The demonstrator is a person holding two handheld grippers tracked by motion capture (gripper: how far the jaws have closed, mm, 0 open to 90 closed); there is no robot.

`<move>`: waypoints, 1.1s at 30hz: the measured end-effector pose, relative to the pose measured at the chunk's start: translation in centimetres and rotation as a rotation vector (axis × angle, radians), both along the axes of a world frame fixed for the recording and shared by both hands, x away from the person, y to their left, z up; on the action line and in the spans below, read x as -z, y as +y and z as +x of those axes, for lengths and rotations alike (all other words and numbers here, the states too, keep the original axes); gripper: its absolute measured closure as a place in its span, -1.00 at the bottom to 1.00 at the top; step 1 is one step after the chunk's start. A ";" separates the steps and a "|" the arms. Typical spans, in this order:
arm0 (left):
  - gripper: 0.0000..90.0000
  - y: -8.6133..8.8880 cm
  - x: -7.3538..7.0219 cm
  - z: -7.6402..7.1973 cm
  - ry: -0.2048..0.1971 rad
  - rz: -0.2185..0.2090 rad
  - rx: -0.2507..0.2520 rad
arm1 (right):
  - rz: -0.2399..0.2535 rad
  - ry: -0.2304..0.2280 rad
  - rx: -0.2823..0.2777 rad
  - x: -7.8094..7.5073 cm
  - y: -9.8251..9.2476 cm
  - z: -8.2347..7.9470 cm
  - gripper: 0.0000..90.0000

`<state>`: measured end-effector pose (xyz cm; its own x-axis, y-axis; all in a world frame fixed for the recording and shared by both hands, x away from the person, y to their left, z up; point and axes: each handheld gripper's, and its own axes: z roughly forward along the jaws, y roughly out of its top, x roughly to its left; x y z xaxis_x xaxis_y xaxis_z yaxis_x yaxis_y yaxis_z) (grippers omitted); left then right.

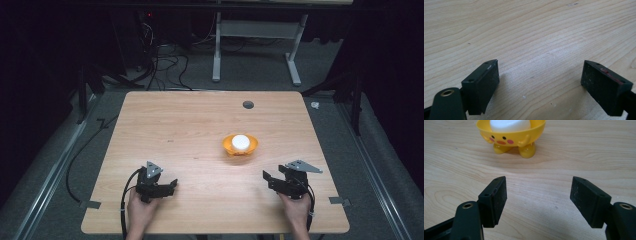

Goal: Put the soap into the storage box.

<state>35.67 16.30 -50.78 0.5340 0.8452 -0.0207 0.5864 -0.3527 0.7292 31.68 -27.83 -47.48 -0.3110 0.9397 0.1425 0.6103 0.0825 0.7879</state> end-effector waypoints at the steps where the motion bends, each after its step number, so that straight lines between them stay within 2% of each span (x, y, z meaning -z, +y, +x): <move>1: -0.66 0.0 0.0 0.0 0.000 0.000 0.000 | -0.001 0.004 0.003 0.1 0.1 0.0 -0.32; 12: -0.66 0.0 0.0 0.0 0.000 0.000 0.000 | -0.049 0.026 -0.009 1.0 1.1 0.8 -0.32; 19: -0.66 0.0 0.0 0.0 0.000 0.000 0.000 | -0.125 0.044 -0.056 1.9 2.3 1.3 -0.33; 33: -0.66 0.0 0.0 0.0 -0.001 0.000 0.000 | -0.176 0.056 -0.055 2.7 2.9 1.7 -0.36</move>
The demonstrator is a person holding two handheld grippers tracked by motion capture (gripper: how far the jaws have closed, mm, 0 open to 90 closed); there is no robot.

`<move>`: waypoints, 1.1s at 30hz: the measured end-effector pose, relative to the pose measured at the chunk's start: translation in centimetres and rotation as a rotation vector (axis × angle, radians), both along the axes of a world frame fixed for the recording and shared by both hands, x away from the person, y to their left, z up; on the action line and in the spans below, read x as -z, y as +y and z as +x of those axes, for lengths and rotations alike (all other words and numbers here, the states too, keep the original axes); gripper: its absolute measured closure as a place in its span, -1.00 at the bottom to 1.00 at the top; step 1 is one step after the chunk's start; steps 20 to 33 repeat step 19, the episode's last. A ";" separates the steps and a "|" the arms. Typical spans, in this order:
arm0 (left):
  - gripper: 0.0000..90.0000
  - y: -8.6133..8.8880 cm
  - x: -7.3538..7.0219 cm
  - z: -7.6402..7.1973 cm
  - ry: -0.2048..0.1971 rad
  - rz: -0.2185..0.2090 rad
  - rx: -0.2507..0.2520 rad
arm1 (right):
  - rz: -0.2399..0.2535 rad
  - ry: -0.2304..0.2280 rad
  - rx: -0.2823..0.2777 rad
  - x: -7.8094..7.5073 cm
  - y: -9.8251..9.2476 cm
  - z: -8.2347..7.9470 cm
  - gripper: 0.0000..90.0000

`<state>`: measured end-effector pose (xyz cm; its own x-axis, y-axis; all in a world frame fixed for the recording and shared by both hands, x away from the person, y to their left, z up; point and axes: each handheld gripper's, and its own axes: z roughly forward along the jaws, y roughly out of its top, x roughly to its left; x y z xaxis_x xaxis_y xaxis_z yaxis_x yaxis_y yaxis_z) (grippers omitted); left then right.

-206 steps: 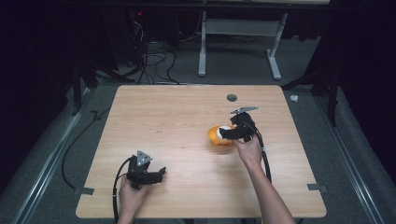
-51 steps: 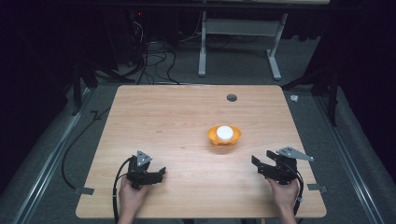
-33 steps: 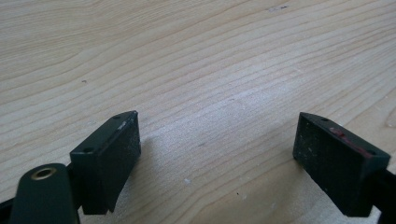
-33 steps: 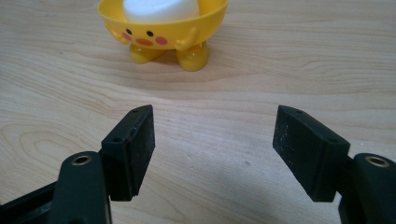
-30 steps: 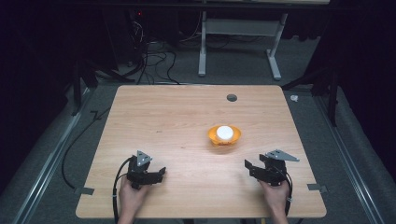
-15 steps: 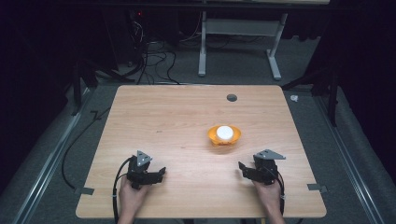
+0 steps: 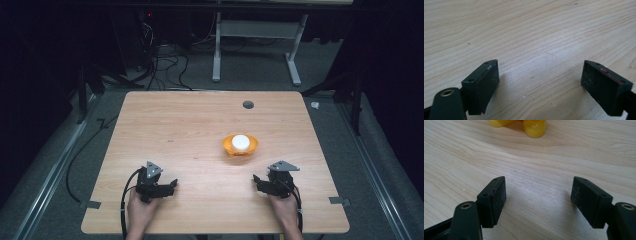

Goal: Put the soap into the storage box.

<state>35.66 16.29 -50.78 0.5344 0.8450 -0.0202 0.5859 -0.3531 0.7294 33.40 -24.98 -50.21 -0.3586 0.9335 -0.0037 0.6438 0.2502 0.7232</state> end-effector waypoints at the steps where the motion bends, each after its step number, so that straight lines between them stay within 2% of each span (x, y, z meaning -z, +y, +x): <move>1: -0.66 0.0 0.0 0.0 0.000 0.000 0.000 | -0.009 0.000 -0.002 0.0 0.1 0.0 -0.37; 10: -0.66 0.0 0.0 0.0 0.000 0.000 0.000 | -0.013 0.006 -0.011 0.1 0.2 0.2 -0.46; 33: -0.66 0.0 0.0 0.0 0.000 0.000 0.000 | -0.012 0.008 -0.027 0.0 0.2 0.2 -0.47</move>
